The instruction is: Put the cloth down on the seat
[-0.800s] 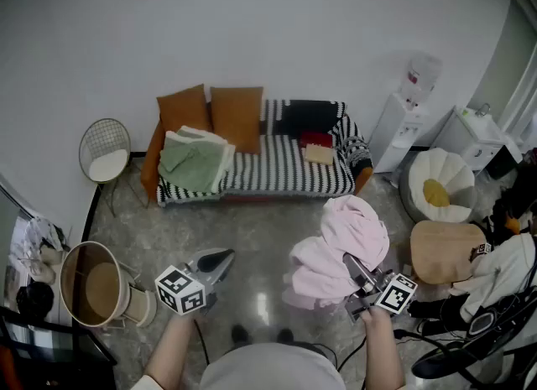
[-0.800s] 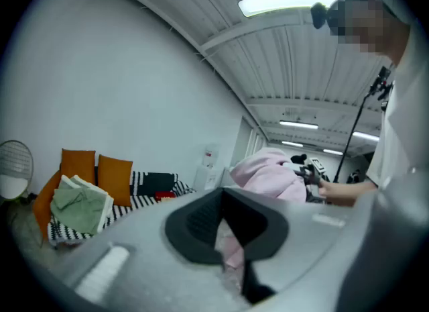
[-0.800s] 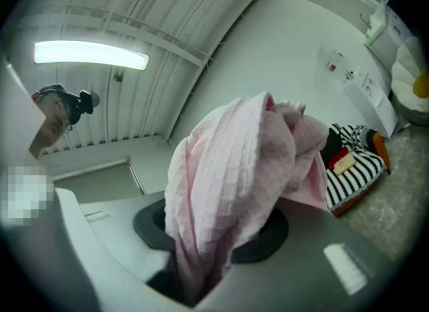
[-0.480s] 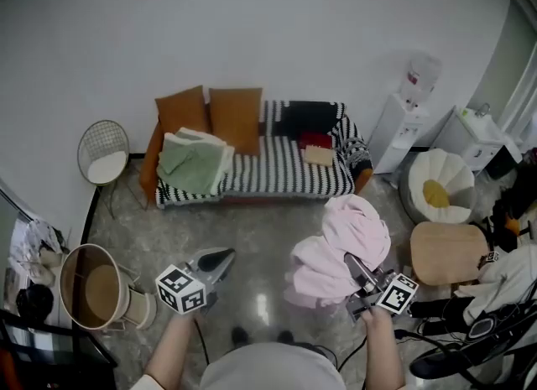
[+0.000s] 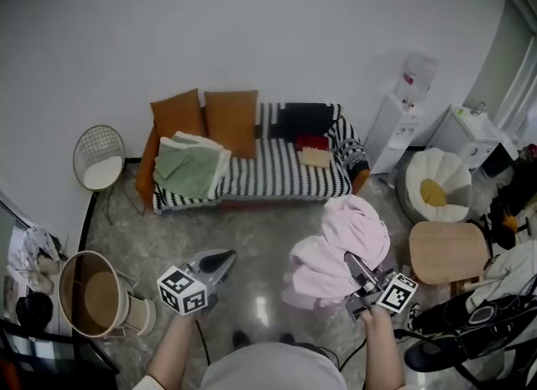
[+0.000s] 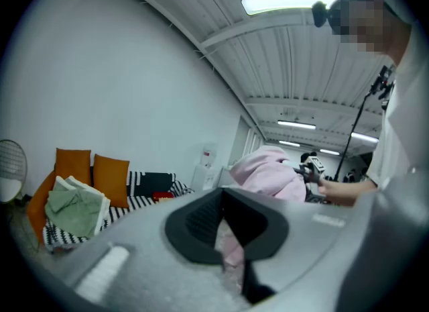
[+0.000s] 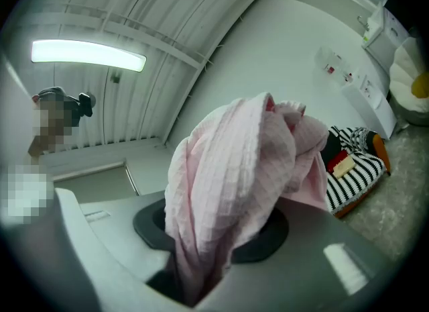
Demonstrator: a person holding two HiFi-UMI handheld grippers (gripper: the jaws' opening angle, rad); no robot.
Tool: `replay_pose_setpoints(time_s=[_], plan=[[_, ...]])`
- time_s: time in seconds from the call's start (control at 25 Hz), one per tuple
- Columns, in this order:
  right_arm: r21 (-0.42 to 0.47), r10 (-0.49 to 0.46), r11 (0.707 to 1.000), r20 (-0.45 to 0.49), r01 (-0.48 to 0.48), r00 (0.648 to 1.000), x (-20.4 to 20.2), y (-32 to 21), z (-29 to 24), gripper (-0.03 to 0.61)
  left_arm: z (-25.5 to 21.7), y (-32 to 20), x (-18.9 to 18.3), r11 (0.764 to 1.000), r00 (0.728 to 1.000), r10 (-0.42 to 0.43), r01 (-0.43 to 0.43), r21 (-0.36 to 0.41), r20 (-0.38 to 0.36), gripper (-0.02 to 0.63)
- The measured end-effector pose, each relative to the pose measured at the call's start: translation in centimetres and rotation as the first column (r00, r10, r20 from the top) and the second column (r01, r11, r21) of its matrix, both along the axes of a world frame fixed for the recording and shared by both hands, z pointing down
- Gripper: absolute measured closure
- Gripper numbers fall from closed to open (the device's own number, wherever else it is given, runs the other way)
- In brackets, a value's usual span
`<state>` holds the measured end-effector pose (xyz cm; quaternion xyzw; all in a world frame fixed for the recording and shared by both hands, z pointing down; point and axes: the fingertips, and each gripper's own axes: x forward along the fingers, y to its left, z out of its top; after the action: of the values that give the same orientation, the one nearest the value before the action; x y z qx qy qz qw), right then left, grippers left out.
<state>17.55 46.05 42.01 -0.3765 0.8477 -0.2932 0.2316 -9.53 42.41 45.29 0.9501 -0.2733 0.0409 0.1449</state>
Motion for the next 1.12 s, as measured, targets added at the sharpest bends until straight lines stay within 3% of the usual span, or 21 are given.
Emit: replay_pose_setpoints(time_s=[0.72, 1.12], plan=[[-0.008, 0.098, 0.995, -0.056, -0.098, 0.994, -8.5, -0.1, 0.2, 0.416, 1.2, -2.2, -9.3, 0.997, 0.998, 0.070, -0.070, -0.017, 0.004, 0.612], [-0.025, 0.108, 0.994, -0.049, -0.110, 0.993, -10.2, -1.2, 0.7, 0.414, 1.7, -3.4, -12.0, 0.998, 0.998, 0.057, -0.057, -0.032, 0.018, 0.612]])
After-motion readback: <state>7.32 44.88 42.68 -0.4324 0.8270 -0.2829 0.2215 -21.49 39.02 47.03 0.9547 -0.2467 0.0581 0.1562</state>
